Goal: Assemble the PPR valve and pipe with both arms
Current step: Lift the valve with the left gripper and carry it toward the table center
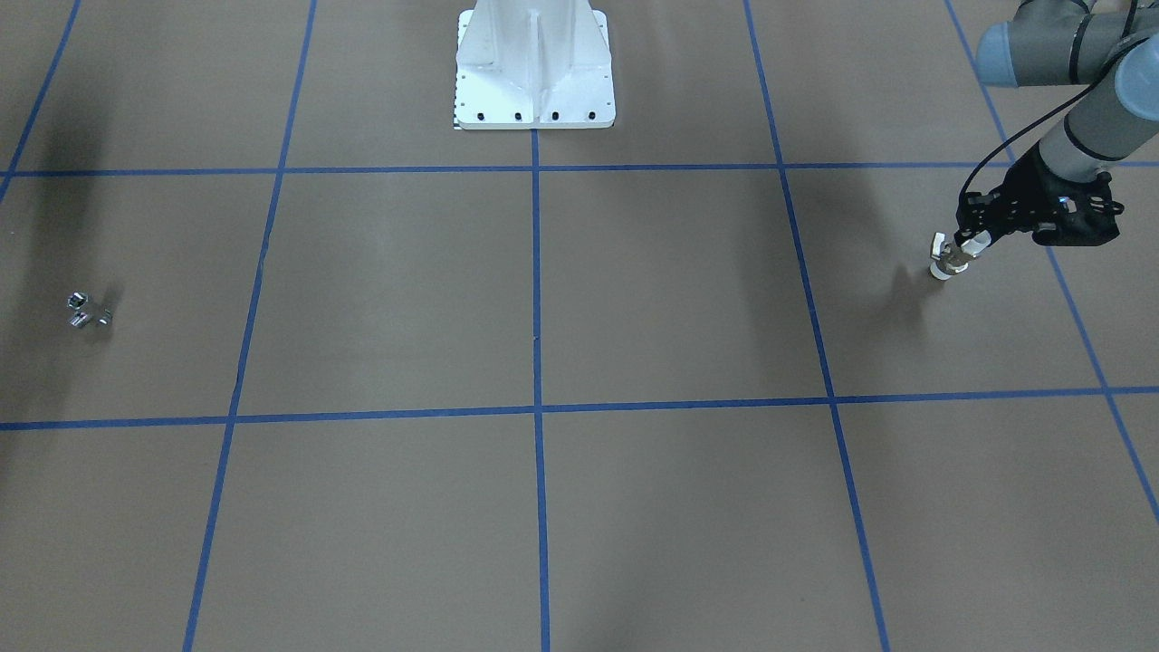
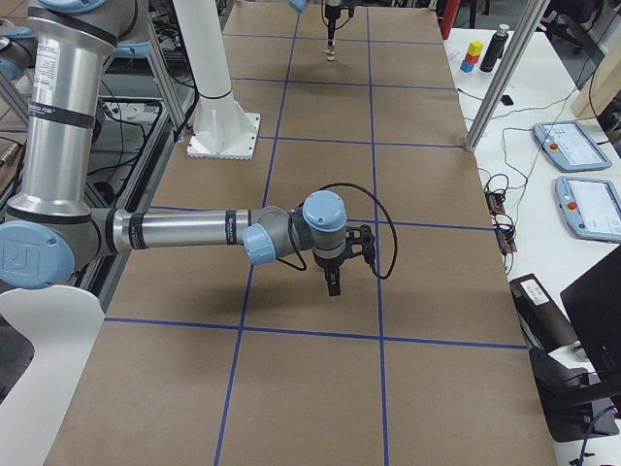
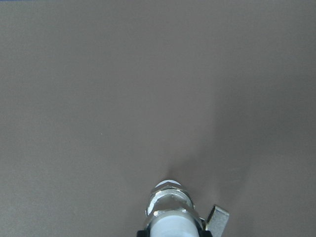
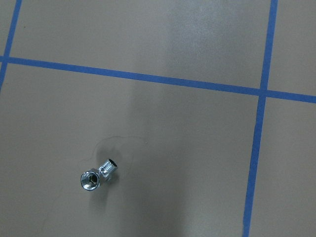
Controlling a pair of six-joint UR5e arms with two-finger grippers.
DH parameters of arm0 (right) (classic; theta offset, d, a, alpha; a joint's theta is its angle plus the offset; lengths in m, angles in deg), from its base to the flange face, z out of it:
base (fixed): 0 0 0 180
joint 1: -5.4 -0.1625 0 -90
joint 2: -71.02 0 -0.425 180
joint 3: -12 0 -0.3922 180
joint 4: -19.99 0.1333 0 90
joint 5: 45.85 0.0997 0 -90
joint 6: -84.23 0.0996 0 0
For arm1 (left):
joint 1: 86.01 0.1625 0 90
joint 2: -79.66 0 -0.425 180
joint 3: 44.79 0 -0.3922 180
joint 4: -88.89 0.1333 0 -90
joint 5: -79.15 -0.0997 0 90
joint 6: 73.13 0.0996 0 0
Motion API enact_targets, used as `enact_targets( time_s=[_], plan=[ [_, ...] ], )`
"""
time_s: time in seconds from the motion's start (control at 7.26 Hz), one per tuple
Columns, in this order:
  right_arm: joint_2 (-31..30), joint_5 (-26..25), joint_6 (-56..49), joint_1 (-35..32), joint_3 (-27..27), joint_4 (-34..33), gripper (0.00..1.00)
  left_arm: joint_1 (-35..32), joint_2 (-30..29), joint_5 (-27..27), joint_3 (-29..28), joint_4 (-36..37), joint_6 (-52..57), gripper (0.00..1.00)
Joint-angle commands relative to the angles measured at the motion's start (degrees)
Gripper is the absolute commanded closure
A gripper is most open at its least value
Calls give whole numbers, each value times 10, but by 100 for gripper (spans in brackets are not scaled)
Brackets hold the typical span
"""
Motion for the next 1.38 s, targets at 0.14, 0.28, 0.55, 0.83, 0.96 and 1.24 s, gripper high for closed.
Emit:
enact_targets(
  time_s=[0.14,0.28,0.55,0.83,0.96,1.24],
  plan=[
    [0,0,0,0,0,1,0,0,-64,1,38,58,-70,100],
    [0,0,0,0,0,1,0,10,-130,1,39,103,-106,100],
    [0,0,0,0,0,1,0,67,-318,-11,37,266,-186,100],
    [0,0,1,0,-1,1,0,115,-520,-56,-73,372,-239,100],
    [2,0,1,1,-1,1,0,125,-603,-56,-178,362,-255,100],
    [4,1,2,4,-2,1,0,139,-695,-57,-353,265,-277,100]
  ],
)
